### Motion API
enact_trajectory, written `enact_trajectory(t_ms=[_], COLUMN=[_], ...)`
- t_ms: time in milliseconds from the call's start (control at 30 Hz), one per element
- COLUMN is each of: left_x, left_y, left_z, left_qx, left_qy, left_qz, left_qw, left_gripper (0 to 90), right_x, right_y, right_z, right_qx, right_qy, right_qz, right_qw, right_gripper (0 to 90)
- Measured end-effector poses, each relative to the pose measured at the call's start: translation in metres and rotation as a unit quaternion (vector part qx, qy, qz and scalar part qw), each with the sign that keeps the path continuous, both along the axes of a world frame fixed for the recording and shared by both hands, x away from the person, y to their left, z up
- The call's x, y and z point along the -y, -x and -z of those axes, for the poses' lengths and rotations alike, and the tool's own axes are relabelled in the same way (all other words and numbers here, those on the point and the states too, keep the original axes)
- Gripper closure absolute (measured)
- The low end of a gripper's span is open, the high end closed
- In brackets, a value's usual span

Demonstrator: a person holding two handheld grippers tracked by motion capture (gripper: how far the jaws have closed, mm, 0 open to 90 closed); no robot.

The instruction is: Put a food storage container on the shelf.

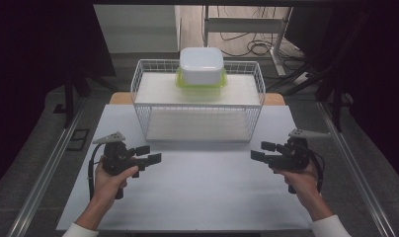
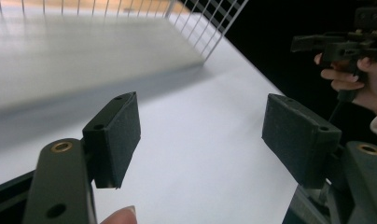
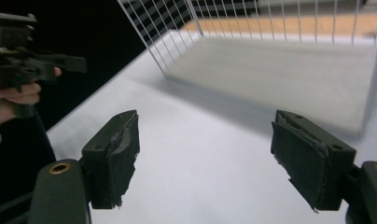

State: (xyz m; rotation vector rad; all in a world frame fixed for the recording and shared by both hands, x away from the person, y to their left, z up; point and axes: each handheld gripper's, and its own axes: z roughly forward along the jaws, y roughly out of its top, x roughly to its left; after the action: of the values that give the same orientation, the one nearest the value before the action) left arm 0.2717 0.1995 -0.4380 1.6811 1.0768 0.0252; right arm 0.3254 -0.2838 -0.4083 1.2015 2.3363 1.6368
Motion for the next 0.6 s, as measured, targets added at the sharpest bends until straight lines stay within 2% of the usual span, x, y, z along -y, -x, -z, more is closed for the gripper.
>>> enact_trajectory(t_ms=[33, 67, 167, 300, 333, 367, 433, 467, 600], left_x=[0.0, 0.002, 0.004, 0.005, 0.007, 0.008, 0.009, 0.01, 0.009], left_y=[0.0, 0.005, 0.01, 0.012, 0.014, 0.015, 0.015, 0.016, 0.015], left_z=[0.0, 0.01, 0.024, 0.032, 0.038, 0.041, 0.043, 0.045, 0.047], left_qx=[0.0, -0.01, -0.022, -0.028, -0.028, -0.031, -0.034, -0.032, -0.032], left_qy=[0.0, -0.007, -0.026, -0.035, -0.049, -0.055, -0.061, -0.071, -0.074], left_qz=[0.0, 0.006, 0.009, 0.006, -0.001, 0.0, 0.004, 0.004, 0.0], left_qw=[1.0, 0.9999, 0.9994, 0.999, 0.9984, 0.998, 0.9975, 0.997, 0.9968], left_gripper=[27.0, 26.9, 26.4, 26.4, 26.4, 26.4, 25.9, 26.0, 25.9], right_x=[0.0, 0.002, 0.005, 0.002, 0.001, -0.001, -0.002, -0.003, 0.0], right_y=[0.0, 0.005, 0.01, 0.019, 0.021, 0.022, 0.022, 0.022, 0.022], right_z=[0.0, 0.012, 0.027, 0.052, 0.057, 0.061, 0.063, 0.065, 0.067], right_qx=[0.0, -0.009, -0.018, -0.029, -0.033, -0.036, -0.039, -0.034, -0.032], right_qy=[0.0, 0.009, 0.016, 0.028, 0.029, 0.032, 0.04, 0.05, 0.052], right_qz=[0.0, 0.002, 0.008, 0.018, 0.02, 0.019, 0.016, 0.017, 0.025], right_qw=[1.0, 0.9999, 0.9997, 0.999, 0.9988, 0.9986, 0.9983, 0.998, 0.9978], right_gripper=[23.3, 22.6, 21.8, 22.8, 23.0, 23.0, 23.0, 23.0, 23.0])
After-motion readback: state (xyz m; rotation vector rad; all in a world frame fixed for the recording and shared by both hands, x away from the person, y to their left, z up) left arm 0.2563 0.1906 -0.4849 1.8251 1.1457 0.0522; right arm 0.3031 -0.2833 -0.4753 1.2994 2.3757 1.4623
